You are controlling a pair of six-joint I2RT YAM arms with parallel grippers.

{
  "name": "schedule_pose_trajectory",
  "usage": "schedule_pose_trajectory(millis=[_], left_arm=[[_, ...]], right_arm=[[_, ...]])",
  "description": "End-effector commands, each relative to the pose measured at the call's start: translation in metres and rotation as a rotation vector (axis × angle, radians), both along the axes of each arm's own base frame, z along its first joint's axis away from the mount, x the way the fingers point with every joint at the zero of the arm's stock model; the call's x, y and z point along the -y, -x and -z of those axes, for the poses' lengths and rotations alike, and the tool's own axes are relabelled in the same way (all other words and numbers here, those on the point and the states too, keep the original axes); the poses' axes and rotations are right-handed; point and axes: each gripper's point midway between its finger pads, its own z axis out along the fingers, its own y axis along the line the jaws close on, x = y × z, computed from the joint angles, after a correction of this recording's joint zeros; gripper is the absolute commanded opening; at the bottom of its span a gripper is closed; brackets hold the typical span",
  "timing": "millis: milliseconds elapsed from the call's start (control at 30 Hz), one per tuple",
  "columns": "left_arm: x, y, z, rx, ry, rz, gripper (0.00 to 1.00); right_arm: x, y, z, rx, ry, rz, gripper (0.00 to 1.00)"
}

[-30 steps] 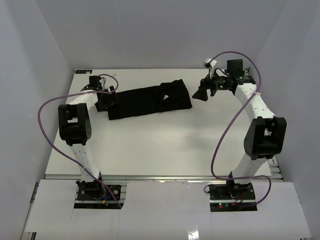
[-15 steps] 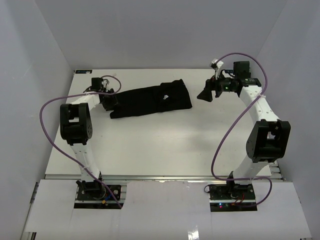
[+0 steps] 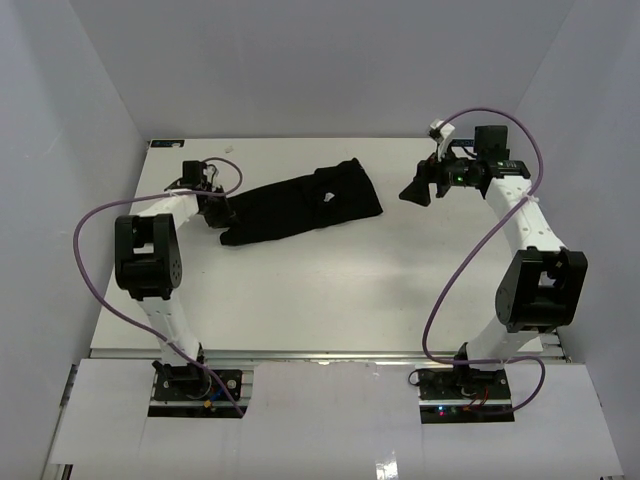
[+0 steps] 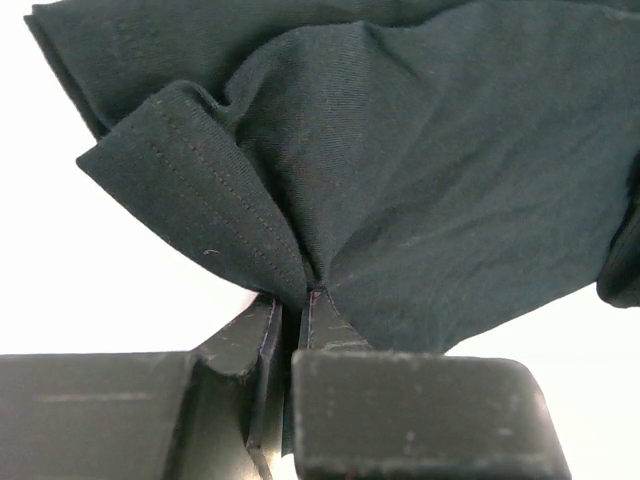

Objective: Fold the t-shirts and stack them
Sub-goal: Grab one side of the 2/3 rectangular tshirt with left arm

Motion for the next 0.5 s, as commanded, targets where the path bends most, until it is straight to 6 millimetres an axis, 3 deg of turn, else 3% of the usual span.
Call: schedule_pose_trajectory(millis=[0, 233, 267, 467], left_arm=[[-0.010, 0.016, -0.036, 0.050, -0.052, -0.009, 0.08], [-0.025, 0.058, -0.078, 0.104, -0.098, -0.092, 0.08], [-0.025, 0.061, -0.091, 0.129, -0.094, -0.106, 0.08], [-0.006, 0.051, -0.129, 0.188, 0.030, -0.110, 0.08]], right_arm=[[0.001, 0.010, -0.013, 0.042, 0.002, -0.010, 0.88], [0.002, 0.017, -0.007, 0.042, 0.014, -0.010, 0.88], [0.001, 0.018, -0.007, 0.043, 0.014, -0.011, 0.88], [0.000, 0.017, -0.003, 0.030, -0.001, -0.013, 0.88]])
